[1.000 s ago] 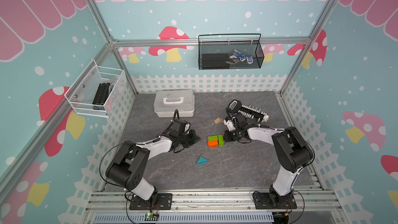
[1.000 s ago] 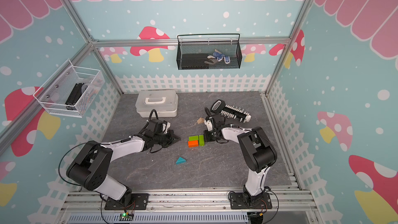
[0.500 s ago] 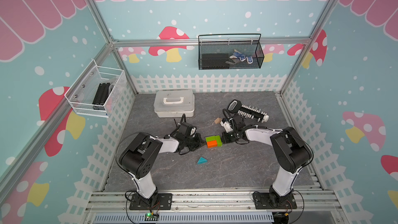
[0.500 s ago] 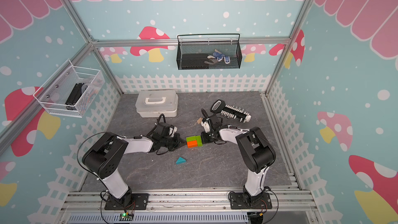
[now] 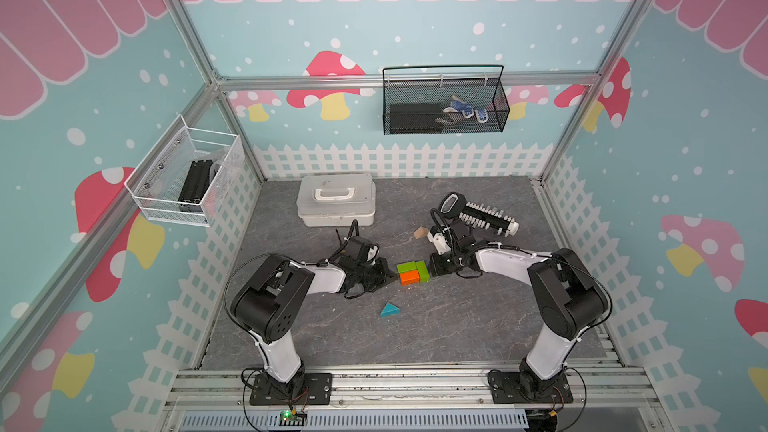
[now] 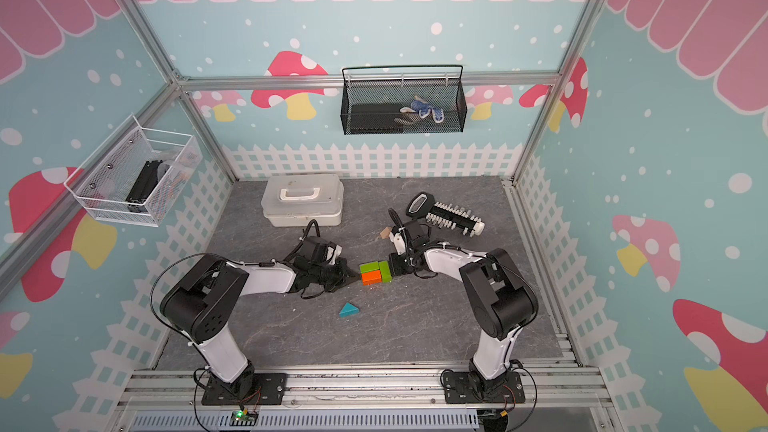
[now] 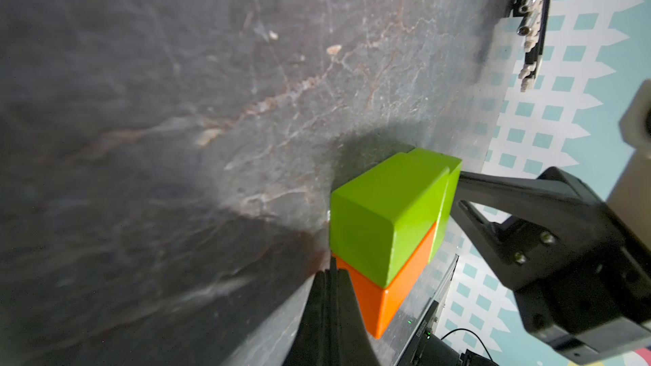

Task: Assemble a piece of candy with building blocks
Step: Assemble the building block at the center of the board, then adjust the building block at the center of the board.

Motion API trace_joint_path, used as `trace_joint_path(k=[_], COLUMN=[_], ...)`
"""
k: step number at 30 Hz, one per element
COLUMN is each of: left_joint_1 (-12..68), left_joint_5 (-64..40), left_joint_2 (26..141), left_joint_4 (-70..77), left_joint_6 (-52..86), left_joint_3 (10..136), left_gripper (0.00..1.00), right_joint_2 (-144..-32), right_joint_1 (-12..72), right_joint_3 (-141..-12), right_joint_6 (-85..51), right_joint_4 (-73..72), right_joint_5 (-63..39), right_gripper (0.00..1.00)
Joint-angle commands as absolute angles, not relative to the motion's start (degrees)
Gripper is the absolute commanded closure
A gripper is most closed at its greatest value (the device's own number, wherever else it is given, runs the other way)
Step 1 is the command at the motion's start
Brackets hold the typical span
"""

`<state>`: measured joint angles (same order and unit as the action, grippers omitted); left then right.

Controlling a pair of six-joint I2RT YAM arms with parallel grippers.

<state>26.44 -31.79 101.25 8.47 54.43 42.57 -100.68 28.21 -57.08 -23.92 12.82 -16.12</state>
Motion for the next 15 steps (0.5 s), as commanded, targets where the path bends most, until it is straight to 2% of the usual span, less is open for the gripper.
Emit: trace_joint_path(k=[1,4,11,13,15], left_joint_1=[23.96,20.78,17.27,16.83,16.06], left_joint_5=[-32.47,-30.46,-18.4,-16.74,-16.65], left_joint_2=[98.41,94.6,82.36,80.92,81.24], left_joint_4=[3.91,-2.46,-10.97,-12.34,-15.19], left_joint_6=[51.45,47.33,39.51,37.61,35.54], left_joint_3=[43.88,44.41,47.1,48.08,49.27], left_gripper=[1.0,1.0,0.98,0.95,0.99], right_joint_2=[-97.77,-92.97,-82.7,-80.71,-78.68], right_joint_1=[28.72,30.19,38.11,40.82,43.83], right_joint_3=[-55.99,-54.32,-53.76,-52.74,-51.27], right_joint_6=[-23.14,-22.83,-25.88,-28.78,-32.42], right_joint_4=[15.9,17.65,24.69,24.15,22.97], right_joint_5=[-13.92,-11.01,-2.62,-1.19,1.05], right_gripper=[1.0,1.0,0.66,0.64,0.66])
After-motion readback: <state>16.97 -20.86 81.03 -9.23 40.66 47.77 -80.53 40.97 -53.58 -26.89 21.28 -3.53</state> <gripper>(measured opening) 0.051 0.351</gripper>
